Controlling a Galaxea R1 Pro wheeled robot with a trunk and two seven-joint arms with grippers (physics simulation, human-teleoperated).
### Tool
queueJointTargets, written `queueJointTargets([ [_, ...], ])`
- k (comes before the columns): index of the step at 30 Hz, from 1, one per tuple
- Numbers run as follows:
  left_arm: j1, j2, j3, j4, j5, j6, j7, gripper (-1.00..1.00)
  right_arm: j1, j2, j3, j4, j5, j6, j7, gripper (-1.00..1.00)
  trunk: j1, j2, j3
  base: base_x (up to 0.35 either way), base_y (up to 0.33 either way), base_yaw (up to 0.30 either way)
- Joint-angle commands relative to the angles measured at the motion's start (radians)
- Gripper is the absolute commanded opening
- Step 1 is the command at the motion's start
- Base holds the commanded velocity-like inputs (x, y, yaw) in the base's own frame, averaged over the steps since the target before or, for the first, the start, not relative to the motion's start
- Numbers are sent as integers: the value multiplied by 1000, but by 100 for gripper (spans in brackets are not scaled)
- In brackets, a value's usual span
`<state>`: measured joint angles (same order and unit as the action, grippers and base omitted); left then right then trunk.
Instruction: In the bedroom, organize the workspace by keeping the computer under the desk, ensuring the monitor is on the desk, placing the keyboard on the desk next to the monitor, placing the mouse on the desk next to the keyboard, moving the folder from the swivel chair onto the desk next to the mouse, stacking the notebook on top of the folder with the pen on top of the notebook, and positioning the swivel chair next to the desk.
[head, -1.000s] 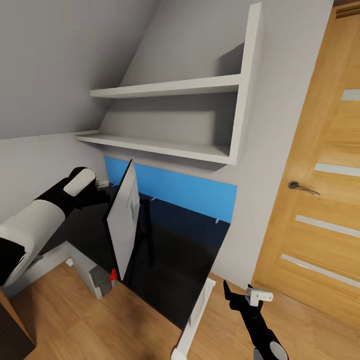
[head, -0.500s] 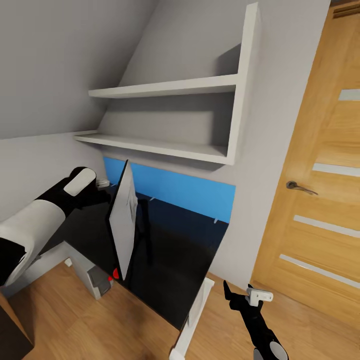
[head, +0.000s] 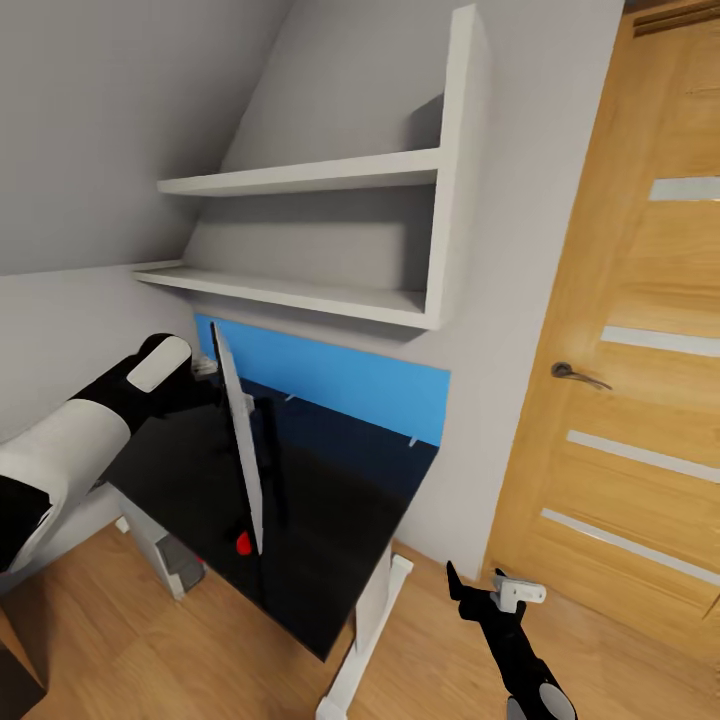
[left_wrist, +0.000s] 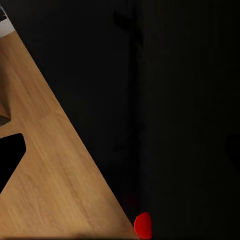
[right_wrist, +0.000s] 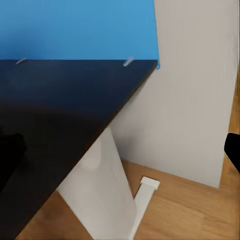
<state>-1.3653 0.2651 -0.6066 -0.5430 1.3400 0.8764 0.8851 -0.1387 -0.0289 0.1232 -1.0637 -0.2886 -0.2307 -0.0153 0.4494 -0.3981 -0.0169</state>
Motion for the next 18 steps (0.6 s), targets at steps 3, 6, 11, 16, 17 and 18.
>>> queueJointTargets([
  [3, -1, 0, -8, -2, 12, 0, 9, 100, -1, -1, 4, 1, -11, -5, -2, 100, 1, -2, -2, 0, -299, 0],
  [6, -1, 1, -7, -3, 12, 0, 9, 100, -1, -2, 4, 1, -11, -5, -2, 100, 1, -2, -2, 2, -280, 0],
  [11, -1, 0, -7, -2, 11, -1, 9, 100, -1, -1, 4, 1, -11, -6, -2, 100, 1, -2, -2, 86, -185, 0],
  [16, -1, 0, -7, -2, 11, -2, 8, 100, -1, -1, 4, 1, -11, -6, -2, 100, 1, -2, -2, 141, -106, 0],
  [17, -1, 1, -7, -2, 11, -3, 8, 100, -1, -1, 4, 1, -11, -6, -2, 100, 1, -2, -2, 152, -41, 0],
  [18, -1, 1, -7, -2, 11, -3, 8, 100, -1, -1, 4, 1, -11, -6, -2, 100, 1, -2, -2, 155, -33, 0],
])
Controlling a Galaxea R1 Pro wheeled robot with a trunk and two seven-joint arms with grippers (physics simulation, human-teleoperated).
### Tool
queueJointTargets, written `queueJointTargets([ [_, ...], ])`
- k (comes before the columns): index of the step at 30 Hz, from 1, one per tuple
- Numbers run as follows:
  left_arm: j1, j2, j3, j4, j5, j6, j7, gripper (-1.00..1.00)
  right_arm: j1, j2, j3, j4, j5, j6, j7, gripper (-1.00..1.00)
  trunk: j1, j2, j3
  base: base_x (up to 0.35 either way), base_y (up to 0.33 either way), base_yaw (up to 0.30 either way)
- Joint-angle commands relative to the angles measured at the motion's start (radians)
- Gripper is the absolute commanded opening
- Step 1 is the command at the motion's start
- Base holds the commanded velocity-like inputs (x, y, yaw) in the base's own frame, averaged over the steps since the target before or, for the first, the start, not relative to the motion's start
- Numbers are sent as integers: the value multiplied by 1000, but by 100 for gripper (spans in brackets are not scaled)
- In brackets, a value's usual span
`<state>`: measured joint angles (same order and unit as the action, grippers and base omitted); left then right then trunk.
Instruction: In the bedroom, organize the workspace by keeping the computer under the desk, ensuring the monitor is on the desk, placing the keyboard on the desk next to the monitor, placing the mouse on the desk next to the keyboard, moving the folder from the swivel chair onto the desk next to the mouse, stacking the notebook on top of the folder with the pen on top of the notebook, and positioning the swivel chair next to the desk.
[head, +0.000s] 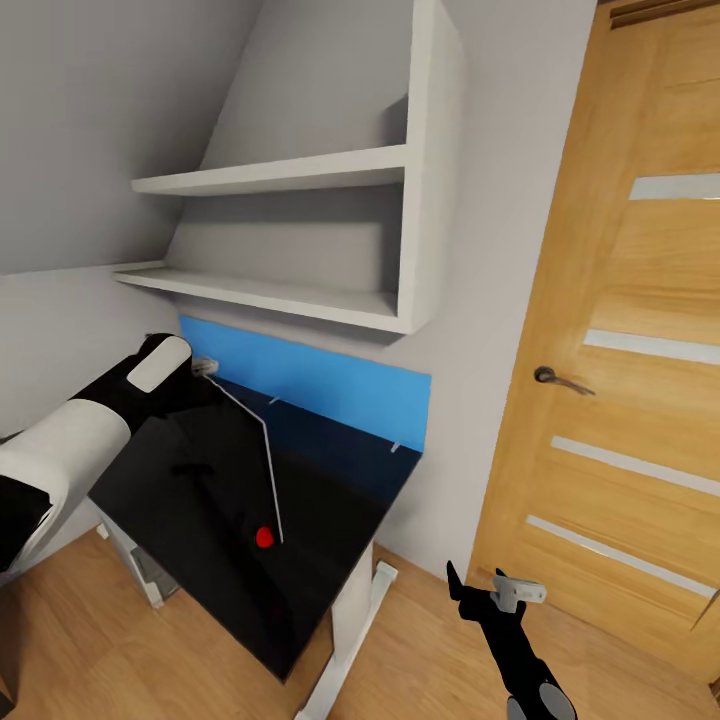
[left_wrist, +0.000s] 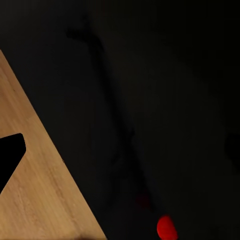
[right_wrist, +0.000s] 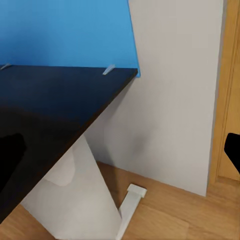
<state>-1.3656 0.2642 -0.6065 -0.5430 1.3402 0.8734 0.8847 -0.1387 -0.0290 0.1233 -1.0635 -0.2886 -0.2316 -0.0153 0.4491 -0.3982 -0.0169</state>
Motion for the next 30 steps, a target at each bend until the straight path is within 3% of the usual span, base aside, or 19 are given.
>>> queueJointTargets([
  [1, -1, 2, -7, -2, 11, -1, 9, 100, -1, -1, 4, 0, -11, -5, -2, 100, 1, -2, -2, 161, -21, 0],
  [13, -1, 3, -7, 3, 14, -4, 10, 100, -1, -2, 4, 0, -11, -5, -2, 100, 1, -2, -2, 80, -3, 0],
  [27, -1, 3, -6, 4, 15, -4, 10, 100, -1, 14, 9, 26, -9, -5, 0, 100, 1, -2, -2, -181, 0, 49],
  [30, -1, 4, -6, 5, 16, -4, 10, 100, -1, 18, 34, 34, -8, -5, -1, 100, 1, -2, -2, -14, 0, 184],
])
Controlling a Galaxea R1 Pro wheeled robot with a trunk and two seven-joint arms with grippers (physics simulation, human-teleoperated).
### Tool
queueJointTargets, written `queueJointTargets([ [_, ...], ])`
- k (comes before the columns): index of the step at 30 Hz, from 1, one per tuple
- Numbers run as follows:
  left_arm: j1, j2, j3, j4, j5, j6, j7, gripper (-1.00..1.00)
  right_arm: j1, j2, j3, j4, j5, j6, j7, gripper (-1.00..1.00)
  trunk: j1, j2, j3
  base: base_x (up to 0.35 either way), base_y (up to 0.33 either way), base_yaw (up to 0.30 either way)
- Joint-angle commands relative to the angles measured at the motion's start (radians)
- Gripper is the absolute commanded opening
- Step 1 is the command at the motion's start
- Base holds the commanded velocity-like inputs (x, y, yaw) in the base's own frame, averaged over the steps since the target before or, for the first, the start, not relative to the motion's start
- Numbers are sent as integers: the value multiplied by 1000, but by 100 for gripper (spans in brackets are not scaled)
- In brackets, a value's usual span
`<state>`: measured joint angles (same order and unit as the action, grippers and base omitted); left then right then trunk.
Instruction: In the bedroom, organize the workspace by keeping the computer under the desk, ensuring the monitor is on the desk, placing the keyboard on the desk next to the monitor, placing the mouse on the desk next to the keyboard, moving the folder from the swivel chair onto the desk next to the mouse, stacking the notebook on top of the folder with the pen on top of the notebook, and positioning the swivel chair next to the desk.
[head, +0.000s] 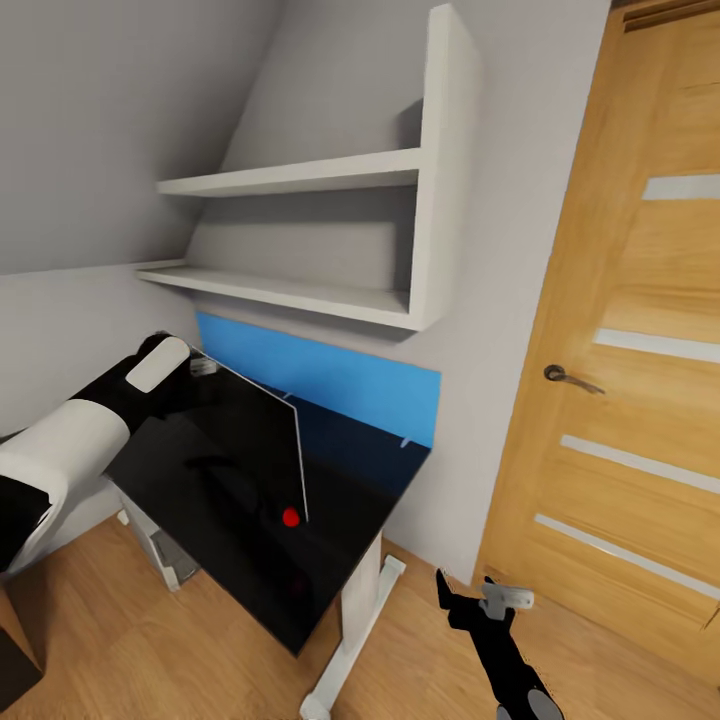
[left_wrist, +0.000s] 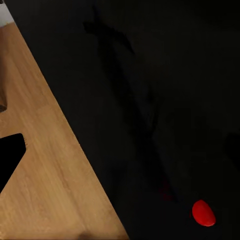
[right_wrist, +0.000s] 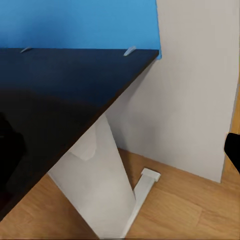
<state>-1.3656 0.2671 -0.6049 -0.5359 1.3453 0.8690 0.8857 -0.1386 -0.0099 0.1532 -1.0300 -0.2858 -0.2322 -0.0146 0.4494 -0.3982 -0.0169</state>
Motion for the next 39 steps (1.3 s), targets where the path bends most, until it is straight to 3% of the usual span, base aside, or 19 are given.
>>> queueJointTargets([
  [1, -1, 2, -7, -2, 10, 1, 9, 100, -1, -1, 9, 1, -10, -5, -2, 100, 1, -2, -2, -7, 0, 111],
  [7, -1, 3, -7, 9, 11, 1, 8, 100, -1, -1, 34, 24, -10, -17, -1, 100, 1, -2, -2, -2, 0, 34],
  [13, -1, 3, -7, 81, 10, -1, -6, 100, -1, -1, 37, 92, -10, -107, 0, 100, 1, -2, -2, 0, 0, 3],
  [19, -1, 6, -7, 184, 6, -2, -122, 100, -1, 15, 41, 105, -10, -135, -19, 100, 1, -2, -2, 0, 0, 0],
  [22, -1, 8, -7, 245, 5, -2, -190, 100, -1, 68, 37, 153, -8, -145, -62, 100, 1, -2, -2, 0, 0, 12],
  [25, -1, 8, -8, 304, 6, -3, -235, 100, -1, 88, 34, 235, -9, -180, -78, 100, 1, -2, -3, 0, 0, 128],
  [29, -1, 9, -8, 387, 3, -3, -316, 100, -1, 96, 34, 318, -9, -258, -83, 100, 1, -2, -4, 0, 0, 230],
  [33, -1, 20, -10, 481, -8, -26, -446, 100, -1, 99, 35, 399, -9, -319, -85, 100, 1, -2, -4, 0, 0, 265],
  [39, -1, 44, -12, 510, -30, -62, -521, 100, -1, 95, 31, 449, -12, -336, -86, 100, 1, -2, -4, 0, 0, 274],
])
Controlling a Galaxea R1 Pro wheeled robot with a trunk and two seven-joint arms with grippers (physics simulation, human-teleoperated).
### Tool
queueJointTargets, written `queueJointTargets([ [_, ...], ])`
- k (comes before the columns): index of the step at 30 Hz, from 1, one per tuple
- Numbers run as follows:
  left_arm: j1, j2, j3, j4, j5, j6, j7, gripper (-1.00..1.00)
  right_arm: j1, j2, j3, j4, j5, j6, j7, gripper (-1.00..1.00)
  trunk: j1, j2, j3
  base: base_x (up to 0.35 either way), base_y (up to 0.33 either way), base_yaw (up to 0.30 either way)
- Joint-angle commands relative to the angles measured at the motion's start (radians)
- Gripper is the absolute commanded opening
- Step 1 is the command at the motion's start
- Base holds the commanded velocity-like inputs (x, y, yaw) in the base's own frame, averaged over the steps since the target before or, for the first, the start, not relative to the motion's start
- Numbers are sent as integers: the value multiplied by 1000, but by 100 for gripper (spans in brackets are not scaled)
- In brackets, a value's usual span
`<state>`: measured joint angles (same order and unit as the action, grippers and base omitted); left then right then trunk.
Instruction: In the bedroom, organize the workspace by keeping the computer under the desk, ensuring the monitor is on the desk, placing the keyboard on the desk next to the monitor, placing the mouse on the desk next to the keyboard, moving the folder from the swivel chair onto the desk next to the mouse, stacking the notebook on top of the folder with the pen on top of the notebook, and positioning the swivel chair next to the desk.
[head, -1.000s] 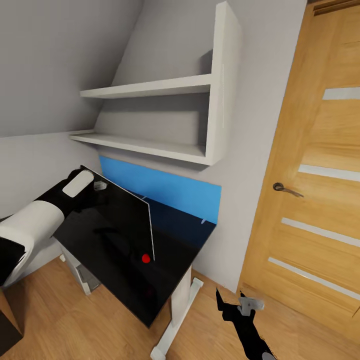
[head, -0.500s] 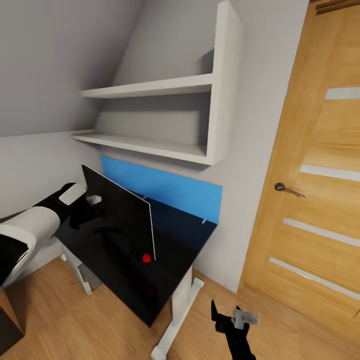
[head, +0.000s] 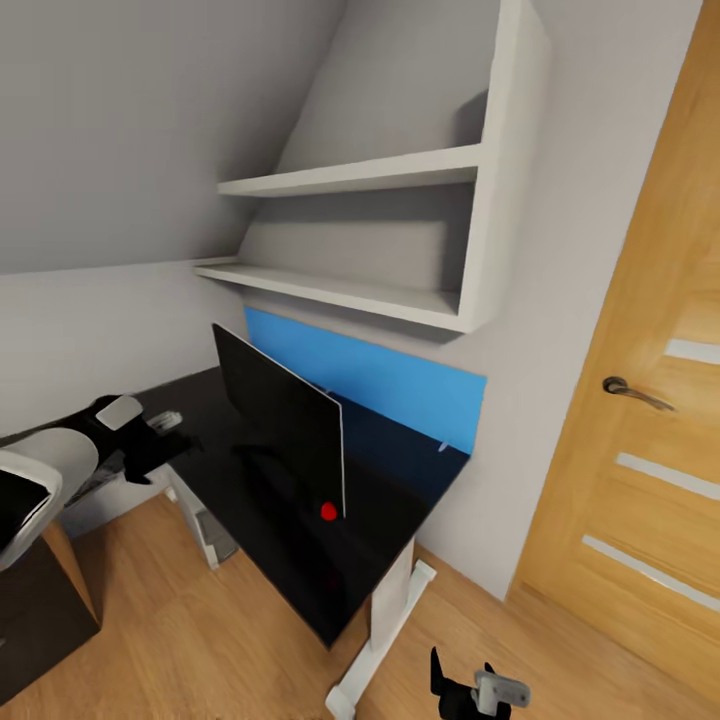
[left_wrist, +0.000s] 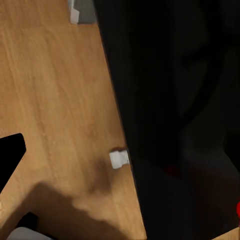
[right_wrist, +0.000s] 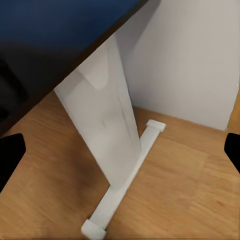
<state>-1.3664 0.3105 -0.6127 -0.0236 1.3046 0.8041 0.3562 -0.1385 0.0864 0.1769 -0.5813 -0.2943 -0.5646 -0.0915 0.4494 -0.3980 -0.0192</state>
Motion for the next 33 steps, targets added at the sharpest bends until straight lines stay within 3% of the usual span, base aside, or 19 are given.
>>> queueJointTargets([
  [1, 0, 6, -5, -1, 8, 1, 4, 100, -1, -2, 6, 3, -4, -4, -10, 100, 1, -2, -2, 0, 0, 277],
  [7, 11, 38, -5, 3, 5, -11, -14, 100, -1, -32, 3, 18, -5, -5, -11, 100, 1, -2, -4, 0, 0, 274],
  [11, 87, 43, -10, 2, -12, -110, -41, 100, -1, -57, 1, 36, -6, -6, -11, 100, 1, -2, -7, 0, 0, 257],
  [15, 167, 41, -14, 2, -90, -198, -63, 100, -1, -63, 1, 50, -6, -6, -11, 100, 1, -2, -11, 0, 0, 234],
  [17, 197, 41, -14, 2, -111, -220, -91, 100, -1, -64, 1, 56, -6, -6, -11, 100, 1, -2, -13, 0, 0, 223],
  [22, 299, 39, -14, 2, -131, -305, -157, 100, -1, -69, 1, 60, -6, -6, -11, 100, 1, -2, -19, 0, 0, 205],
  [27, 407, 2, -15, 2, -134, -424, -168, 100, -1, -91, 1, 61, -7, -6, -11, 100, 1, -2, -25, 0, 0, 159],
  [33, 565, -86, -16, 2, -148, -616, -170, 100, -1, -99, 0, 64, -6, -29, -11, 100, 1, -2, -27, 0, 0, 39],
])
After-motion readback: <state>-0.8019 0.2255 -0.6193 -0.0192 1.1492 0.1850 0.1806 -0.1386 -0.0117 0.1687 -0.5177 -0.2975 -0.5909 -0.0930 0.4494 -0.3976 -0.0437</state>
